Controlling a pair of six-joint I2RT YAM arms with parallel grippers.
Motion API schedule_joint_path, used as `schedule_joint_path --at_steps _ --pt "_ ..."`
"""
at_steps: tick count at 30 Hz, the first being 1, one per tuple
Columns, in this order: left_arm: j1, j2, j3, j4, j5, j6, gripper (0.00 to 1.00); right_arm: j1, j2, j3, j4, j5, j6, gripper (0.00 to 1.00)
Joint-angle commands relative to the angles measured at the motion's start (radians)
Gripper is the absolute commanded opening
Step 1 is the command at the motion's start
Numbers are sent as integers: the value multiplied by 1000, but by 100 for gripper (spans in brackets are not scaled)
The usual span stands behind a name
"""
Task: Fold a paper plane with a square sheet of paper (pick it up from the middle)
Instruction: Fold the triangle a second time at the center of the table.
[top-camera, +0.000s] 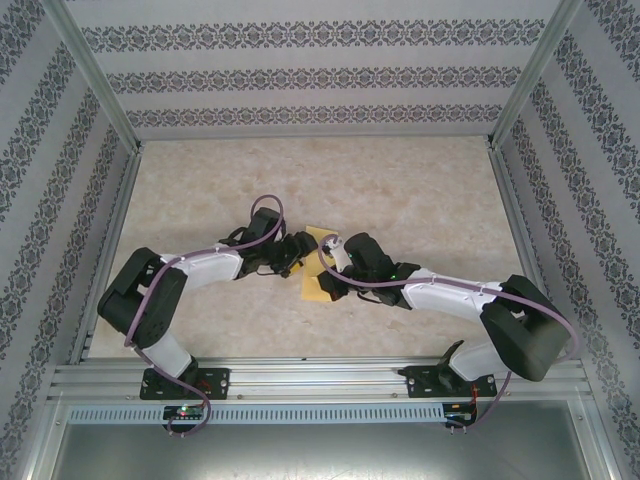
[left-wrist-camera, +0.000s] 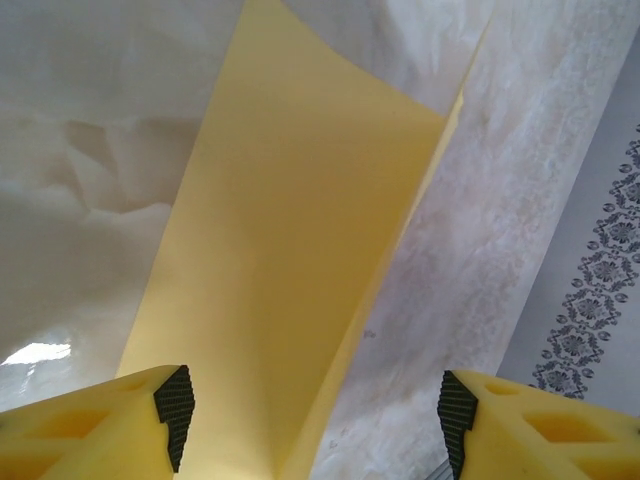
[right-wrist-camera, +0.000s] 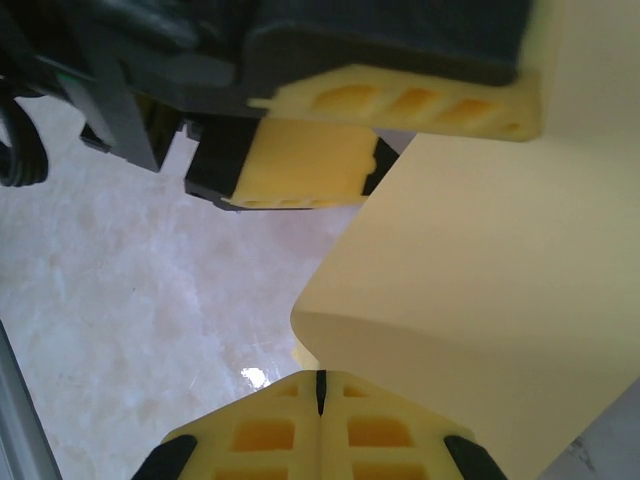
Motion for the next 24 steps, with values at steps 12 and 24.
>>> schedule_joint_path --at_steps 12,24 --pt "-31 53 118 -141 14 43 20 2 -40 -29 -29 56 -186 28" --pt "-29 55 183 -250 28 115 11 173 -204 -61 -91 325 -447 57"
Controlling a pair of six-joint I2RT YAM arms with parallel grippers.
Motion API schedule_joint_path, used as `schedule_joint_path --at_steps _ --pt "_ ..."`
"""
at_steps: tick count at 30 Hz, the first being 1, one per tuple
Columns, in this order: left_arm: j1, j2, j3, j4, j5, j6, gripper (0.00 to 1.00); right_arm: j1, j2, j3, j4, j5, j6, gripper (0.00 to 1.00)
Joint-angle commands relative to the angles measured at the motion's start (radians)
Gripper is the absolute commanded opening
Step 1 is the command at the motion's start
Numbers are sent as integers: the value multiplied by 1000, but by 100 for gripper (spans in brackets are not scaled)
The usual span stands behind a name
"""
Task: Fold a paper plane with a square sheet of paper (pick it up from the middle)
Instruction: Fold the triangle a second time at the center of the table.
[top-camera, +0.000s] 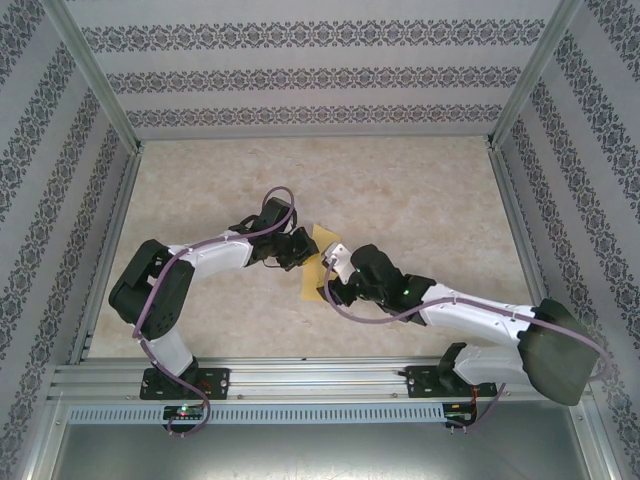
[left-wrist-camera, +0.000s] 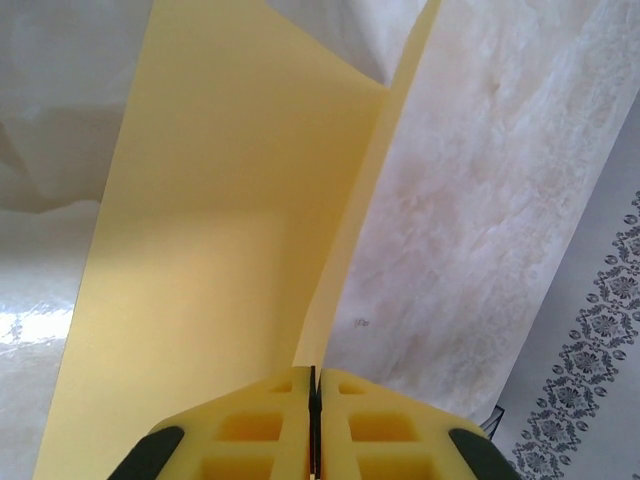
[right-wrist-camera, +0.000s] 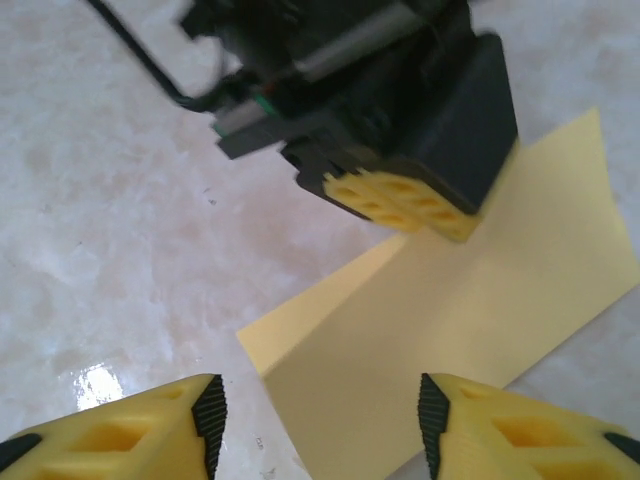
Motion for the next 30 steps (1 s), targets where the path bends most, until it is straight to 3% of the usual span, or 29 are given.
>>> schedule_joint_path --at_steps 1,5,13,16,19,21,25,30 --pt "-9 -2 38 -76 13 52 10 76 5 9 -48 110 -117 58" --pt "-8 5 45 -90 23 56 10 106 66 36 -15 211 -31 67" --pt "-8 21 81 -111 56 63 10 196 260 148 -3 404 18 69" --pt "-8 22 81 -107 66 63 10 208 284 158 -12 490 43 64" --pt "-8 25 80 -116 60 70 10 207 271 136 -17 515 69 48" --pt "-8 21 62 -92 62 55 10 207 252 128 -34 480 78 36" --pt "-8 20 27 -46 69 43 11 207 207 117 -60 372 117 26" --pt "-9 -3 -41 25 63 21 13 202 218 98 -77 360 129 8"
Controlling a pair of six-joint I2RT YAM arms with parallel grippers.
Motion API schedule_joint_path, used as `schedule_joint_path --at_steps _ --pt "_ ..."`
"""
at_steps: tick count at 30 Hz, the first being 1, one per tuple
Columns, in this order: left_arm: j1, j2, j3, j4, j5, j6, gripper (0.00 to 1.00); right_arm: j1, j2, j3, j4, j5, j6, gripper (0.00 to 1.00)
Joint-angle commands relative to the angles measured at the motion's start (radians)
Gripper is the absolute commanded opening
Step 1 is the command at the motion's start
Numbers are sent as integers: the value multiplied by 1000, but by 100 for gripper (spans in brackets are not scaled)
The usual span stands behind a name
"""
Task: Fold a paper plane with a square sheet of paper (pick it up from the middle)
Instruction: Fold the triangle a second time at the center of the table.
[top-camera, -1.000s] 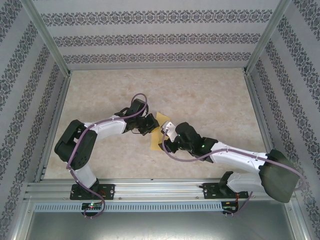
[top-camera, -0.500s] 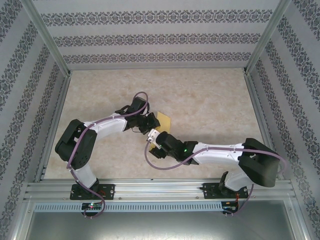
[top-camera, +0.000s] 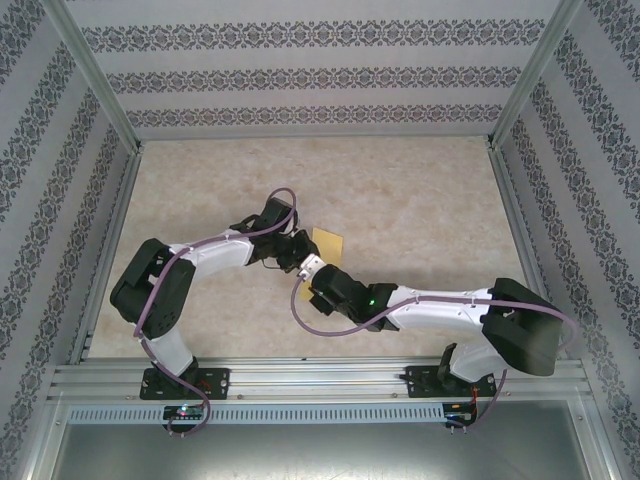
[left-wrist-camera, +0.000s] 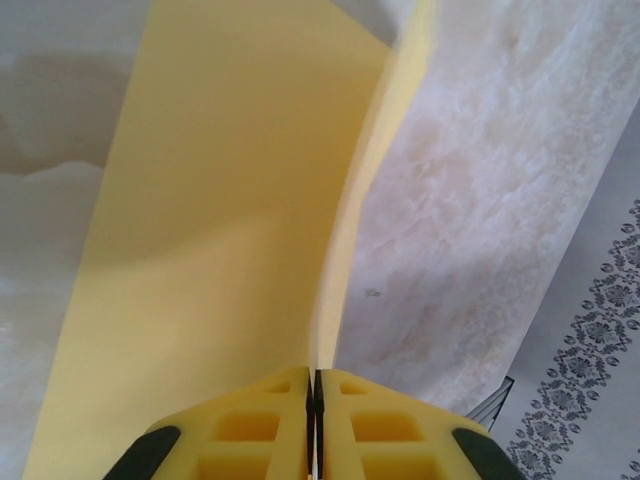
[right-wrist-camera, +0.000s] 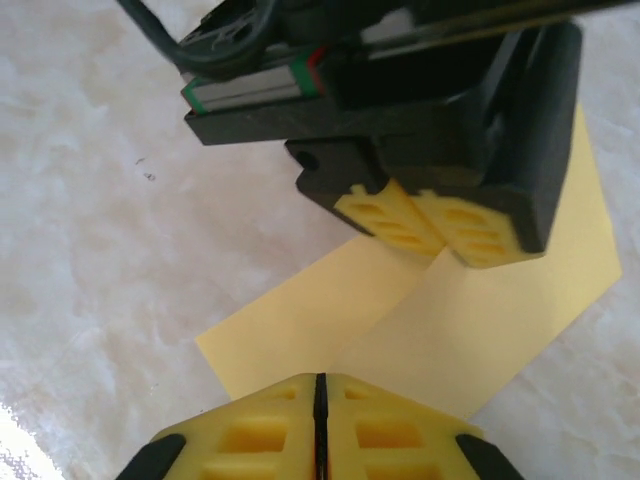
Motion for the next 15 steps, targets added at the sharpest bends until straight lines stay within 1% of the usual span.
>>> schedule_joint_path --at_steps 1,2,6,8,9,10,12,13,15 --pt "-9 -13 -38 56 10 -10 14 -4 -6 -21 -31 -27 27 3" --pt "-8 -13 -38 58 13 -5 14 -7 -8 -21 -31 -40 28 0" --pt "-8 -19 -42 45 19 16 19 -32 -15 -21 -9 -87 44 0" --pt "-9 -30 -40 8 -5 35 23 -43 -19 -20 -2 -110 57 0" --pt "-9 -40 -41 -12 -23 43 28 -52 -24 -19 1 -127 65 0" --pt "-8 -58 -41 -41 -51 49 38 -60 -29 -21 3 -142 74 0" --pt "-8 -96 -39 -101 -112 68 43 -75 -40 -28 14 -184 93 0" --pt "-9 -123 -39 -134 -149 75 50 -83 -47 -35 27 -207 108 0" --pt "-8 -179 -47 -199 -229 86 61 -100 -56 -53 60 -236 139 0"
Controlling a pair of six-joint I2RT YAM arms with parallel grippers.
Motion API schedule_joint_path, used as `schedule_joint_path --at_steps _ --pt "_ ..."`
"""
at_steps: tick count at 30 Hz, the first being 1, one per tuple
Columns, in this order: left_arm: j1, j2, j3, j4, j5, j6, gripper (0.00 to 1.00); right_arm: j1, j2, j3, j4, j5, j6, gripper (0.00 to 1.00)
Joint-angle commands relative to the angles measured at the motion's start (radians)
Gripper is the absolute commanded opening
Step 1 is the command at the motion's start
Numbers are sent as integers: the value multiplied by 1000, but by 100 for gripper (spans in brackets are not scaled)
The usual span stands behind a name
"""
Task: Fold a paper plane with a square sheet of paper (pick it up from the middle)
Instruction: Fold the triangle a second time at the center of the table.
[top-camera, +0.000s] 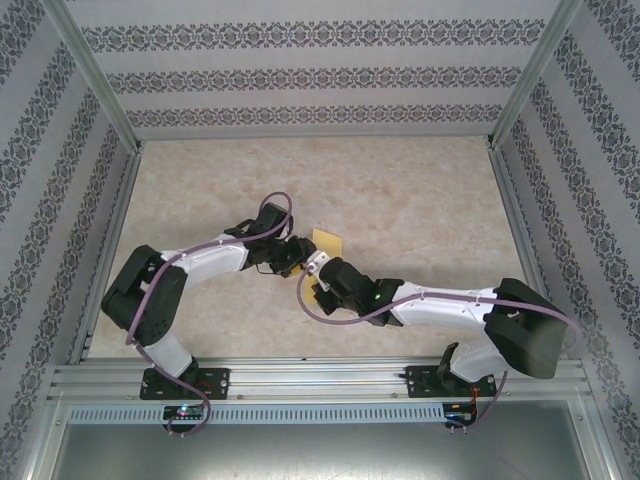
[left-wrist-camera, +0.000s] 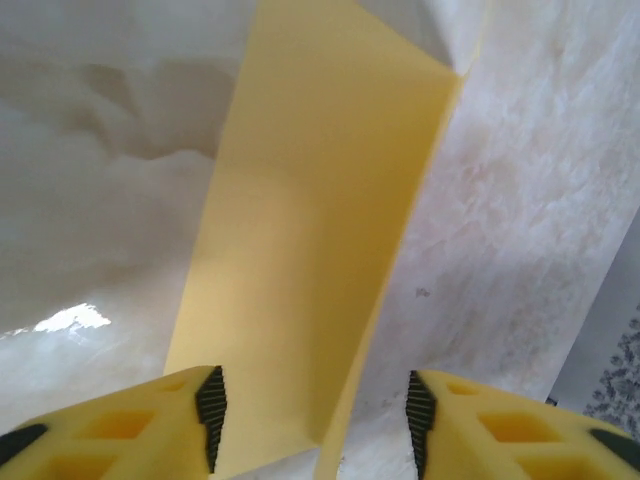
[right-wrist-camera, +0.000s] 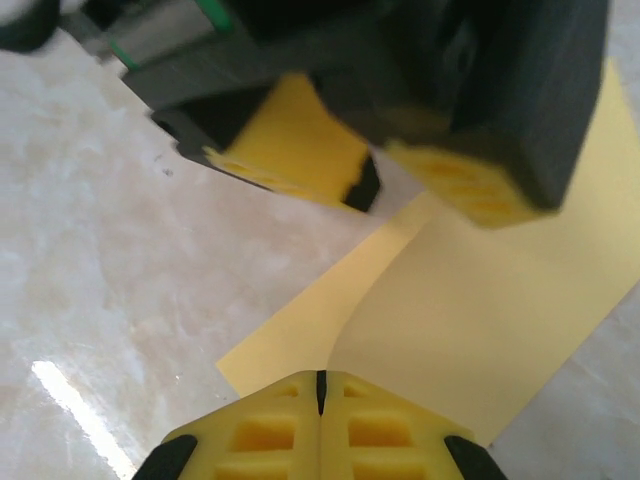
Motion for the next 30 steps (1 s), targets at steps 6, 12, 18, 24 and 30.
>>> schedule_joint_path --at_steps 6,12,18,24,30 --pt "-9 -248 -58 -254 -277 69 57 -30 -3 -42 145 -121 155 0" --pt "-5 -373 -135 -301 -360 69 43 -31 52 8 253 -155 283 0" --pt "24 -481 -205 -245 -345 47 50 -22 82 101 215 -156 266 0" --pt "77 -415 -204 -24 -120 -10 80 -6 63 93 154 -120 214 0" --pt "75 -214 -134 157 36 -41 89 -3 10 38 118 -99 185 0"
